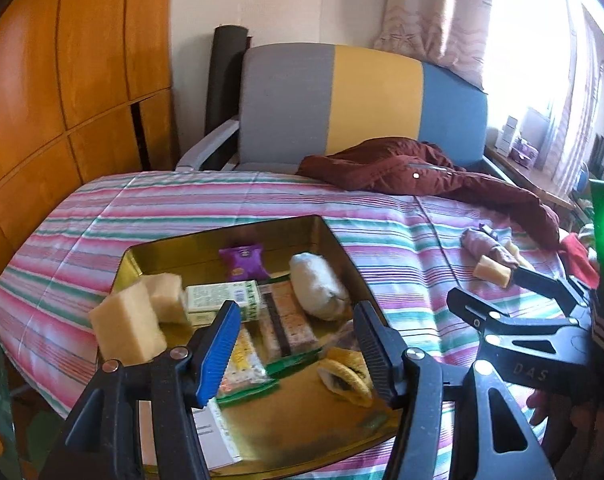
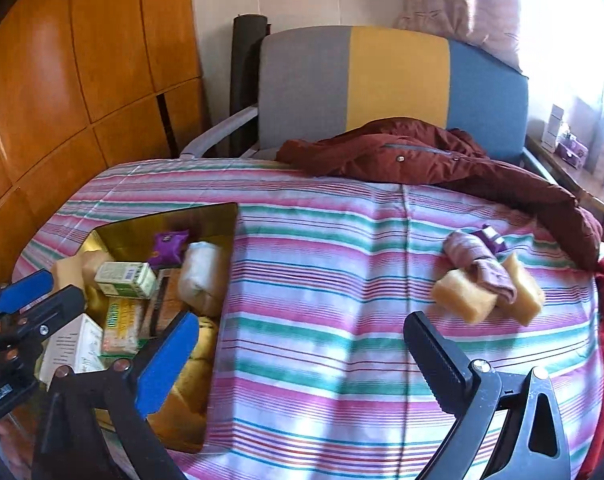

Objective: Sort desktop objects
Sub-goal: 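Move both open tools from the tray toward the lilac sock and sponges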

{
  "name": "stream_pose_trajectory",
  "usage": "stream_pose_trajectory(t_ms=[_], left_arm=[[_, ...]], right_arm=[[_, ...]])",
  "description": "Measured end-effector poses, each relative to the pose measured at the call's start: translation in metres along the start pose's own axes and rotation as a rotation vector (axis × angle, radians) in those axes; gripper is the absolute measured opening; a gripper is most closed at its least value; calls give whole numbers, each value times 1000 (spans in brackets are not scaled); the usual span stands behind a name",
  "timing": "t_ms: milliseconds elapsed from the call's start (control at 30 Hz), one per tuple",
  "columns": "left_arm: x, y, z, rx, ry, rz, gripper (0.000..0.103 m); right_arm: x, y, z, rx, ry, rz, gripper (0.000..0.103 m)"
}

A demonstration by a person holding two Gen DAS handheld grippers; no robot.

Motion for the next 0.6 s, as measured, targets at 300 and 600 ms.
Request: stream_pose_trajectory(t_ms=[300,600], left_arm=[[-7,-3,35,-78,54,-19,63],[-19,5,63,-136,87,-64,63]], right_arm=[[-2,-4,57,-27,75,-15,103],[2,-10,125,-117,160,-25,103]])
Point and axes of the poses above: each gripper's, at about its wrist camera, not at the fingertips, and x roughly against the way its jaws point, z to its right, y to its underside, the point moved 3 cm from there along -x, roughly the way its jaws point, and after that the axes turned 6 degrees about y, right-handed, at the moved point
